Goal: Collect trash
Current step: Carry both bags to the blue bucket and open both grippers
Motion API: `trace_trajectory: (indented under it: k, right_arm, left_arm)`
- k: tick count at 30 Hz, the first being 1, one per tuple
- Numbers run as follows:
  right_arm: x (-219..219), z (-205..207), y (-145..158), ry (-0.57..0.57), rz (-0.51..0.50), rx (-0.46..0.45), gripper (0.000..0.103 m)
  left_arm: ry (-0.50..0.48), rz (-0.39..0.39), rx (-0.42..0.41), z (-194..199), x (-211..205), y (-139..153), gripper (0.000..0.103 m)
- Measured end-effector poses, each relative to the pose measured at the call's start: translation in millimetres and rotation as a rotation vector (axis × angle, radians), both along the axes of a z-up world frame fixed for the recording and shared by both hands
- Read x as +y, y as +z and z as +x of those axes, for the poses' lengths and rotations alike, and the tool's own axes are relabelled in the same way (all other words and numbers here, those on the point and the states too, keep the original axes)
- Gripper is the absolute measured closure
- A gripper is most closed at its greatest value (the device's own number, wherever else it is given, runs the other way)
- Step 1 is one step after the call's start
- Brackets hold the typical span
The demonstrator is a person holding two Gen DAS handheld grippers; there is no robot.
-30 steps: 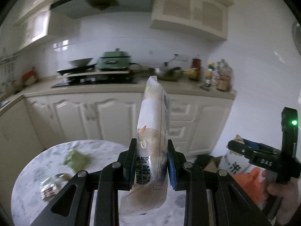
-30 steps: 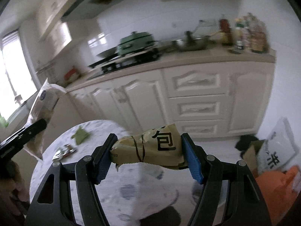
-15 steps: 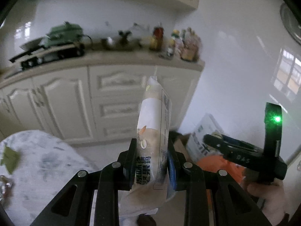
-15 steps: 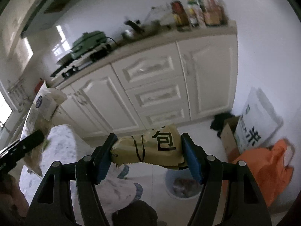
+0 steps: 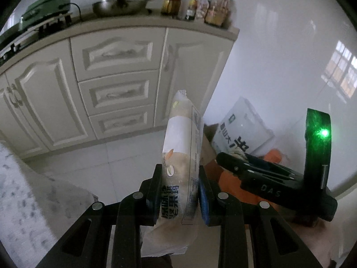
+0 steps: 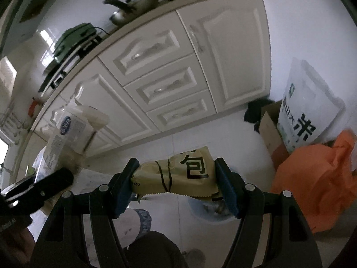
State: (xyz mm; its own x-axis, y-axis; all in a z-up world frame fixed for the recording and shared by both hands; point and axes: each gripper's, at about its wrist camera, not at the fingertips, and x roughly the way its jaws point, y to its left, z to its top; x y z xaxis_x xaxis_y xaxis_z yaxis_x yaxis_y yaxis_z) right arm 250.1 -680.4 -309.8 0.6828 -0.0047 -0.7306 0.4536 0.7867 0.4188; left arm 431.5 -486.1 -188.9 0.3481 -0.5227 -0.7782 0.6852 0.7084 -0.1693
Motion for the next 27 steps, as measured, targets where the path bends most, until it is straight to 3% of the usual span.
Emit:
trace_trajectory:
  k: [5,7,8,9,11,16,19,27]
  right_arm:
    - [-15,11,-24,-0.008,0.033,0.034,0.028]
    - [-23,10,-34,-0.034,0.053,0.041,0.018]
    - [-26,10,-36,-0.048,0.054,0.047,0.016]
    - [-29,8,-38,-0.062,0.057,0.052,0.014]
    - [-33,3,-41,-0.083,0.071,0.054,0.011]
    - [-34,-9,-41,-0.114,0.066,0.067,0.000]
    - [-33,-17,-42,-0.149,0.069,0.078,0.000]
    - [-11,-25,-22,-0.142,0.067,0.053,0.000]
  left_arm:
    - [-0.019,0.036,0.043,27,-36,-24,0.076]
    - [-0.029,0.064,0.068,37,-50,-37,0.070]
    - [-0.033,0.086,0.076,43,-59,-44,0.056]
    - [-0.030,0.104,0.084,50,-65,-52,0.034]
    - [-0.016,0.133,0.084,60,-76,-60,0.018]
    - [0.026,0.143,0.072,68,-81,-66,0.008]
    - [0.039,0.142,0.058,58,-70,-62,0.007]
    - [0.054,0.096,-0.023,2,-6,-15,0.001]
